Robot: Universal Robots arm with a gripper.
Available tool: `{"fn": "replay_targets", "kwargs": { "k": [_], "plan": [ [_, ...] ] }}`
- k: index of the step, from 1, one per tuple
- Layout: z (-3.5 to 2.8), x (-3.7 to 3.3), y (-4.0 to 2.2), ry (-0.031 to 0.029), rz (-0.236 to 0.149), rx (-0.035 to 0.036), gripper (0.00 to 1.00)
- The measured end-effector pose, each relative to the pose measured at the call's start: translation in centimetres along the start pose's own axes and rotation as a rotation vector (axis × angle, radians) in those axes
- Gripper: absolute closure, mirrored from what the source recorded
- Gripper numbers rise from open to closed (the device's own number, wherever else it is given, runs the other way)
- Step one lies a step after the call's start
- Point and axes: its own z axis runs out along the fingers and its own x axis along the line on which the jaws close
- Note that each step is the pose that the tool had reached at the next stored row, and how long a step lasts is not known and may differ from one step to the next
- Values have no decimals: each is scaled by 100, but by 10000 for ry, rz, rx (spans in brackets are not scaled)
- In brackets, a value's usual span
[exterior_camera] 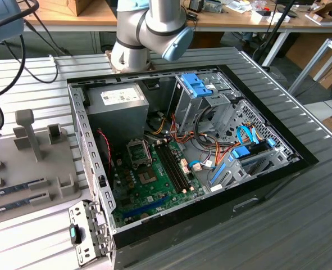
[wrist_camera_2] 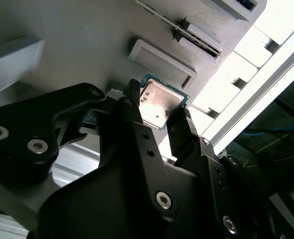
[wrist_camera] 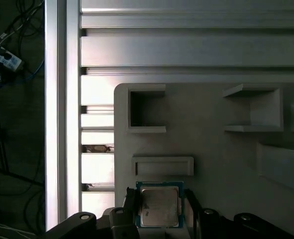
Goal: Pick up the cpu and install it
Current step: 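Pick up the cpu and move it towards the insertion slot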
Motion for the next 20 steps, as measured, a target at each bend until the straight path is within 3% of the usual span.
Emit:
{"fn": "replay_targets", "kwargs": {
  "k": [20],
  "plan": [
    [-297, 1, -4, 1, 0, 0, 53]
  ]
}}
